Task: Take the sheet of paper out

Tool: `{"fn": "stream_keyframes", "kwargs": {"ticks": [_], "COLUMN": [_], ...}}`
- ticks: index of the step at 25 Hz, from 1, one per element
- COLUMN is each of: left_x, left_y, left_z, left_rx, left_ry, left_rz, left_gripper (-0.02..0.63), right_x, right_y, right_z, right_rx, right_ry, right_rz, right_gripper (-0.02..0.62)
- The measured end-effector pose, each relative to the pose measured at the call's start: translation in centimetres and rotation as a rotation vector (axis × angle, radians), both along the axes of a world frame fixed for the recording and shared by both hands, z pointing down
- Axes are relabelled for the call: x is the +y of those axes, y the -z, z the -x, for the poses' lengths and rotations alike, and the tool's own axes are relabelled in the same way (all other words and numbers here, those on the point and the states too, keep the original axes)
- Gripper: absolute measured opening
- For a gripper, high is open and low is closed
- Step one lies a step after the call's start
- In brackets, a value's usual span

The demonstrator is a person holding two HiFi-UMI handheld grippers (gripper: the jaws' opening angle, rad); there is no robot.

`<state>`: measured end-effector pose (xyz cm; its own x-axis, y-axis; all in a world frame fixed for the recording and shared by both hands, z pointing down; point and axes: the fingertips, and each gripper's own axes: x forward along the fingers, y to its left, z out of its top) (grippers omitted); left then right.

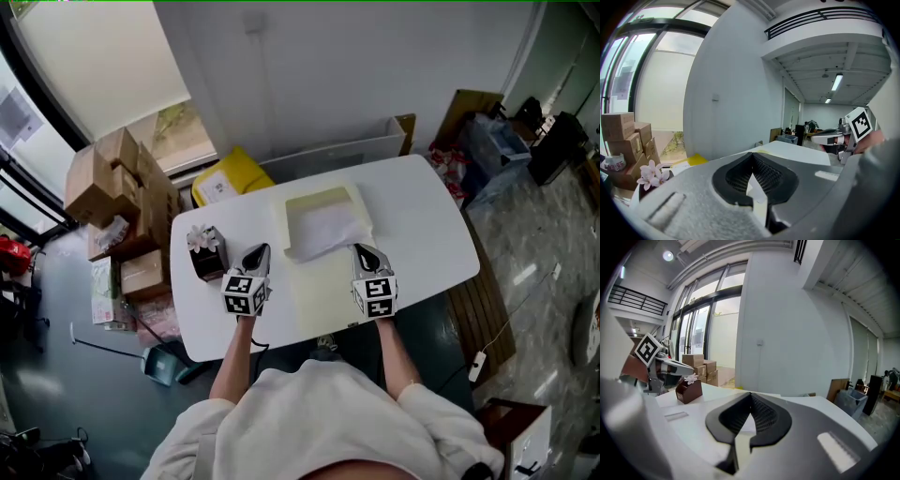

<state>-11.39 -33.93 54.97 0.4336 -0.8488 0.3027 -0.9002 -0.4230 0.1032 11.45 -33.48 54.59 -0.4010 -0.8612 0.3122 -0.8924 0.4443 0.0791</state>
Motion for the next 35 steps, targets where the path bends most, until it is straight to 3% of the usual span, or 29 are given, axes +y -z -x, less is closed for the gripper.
{"fn": "stream_keyframes", "kwargs": {"ticks": [7,14,23,35], "left_x": [-5.6,-8.3,-10.0,-10.1], "left_y": [-0.6,-2.3,-5.4,-10.2], "left_z": [1.2,1.6,1.7,-0.1], "left_rx": [-0.009,-0.02,-0.009,0.041], "left_ry": [0.082,0.118,0.105,-0.017], "left_rz": [0.017,0.05,0.107,0.191], "left_gripper": [0.0,0.0,0.0,0.001], "right_x": [-7.8,-11.7,-12.0,-8.6], "right_y": [-0.5,-3.0,-7.5,-13.3], "right_z": [1.1,1.8,2.3,1.5], "right_rx": [-0.005,0.014,0.05,0.133], "right_ry": [0.073,0.118,0.125,0.043], "right_rz": [0.013,0.059,0.152,0.296], "right_gripper": [0.002,0.002,0.002,0.002]}}
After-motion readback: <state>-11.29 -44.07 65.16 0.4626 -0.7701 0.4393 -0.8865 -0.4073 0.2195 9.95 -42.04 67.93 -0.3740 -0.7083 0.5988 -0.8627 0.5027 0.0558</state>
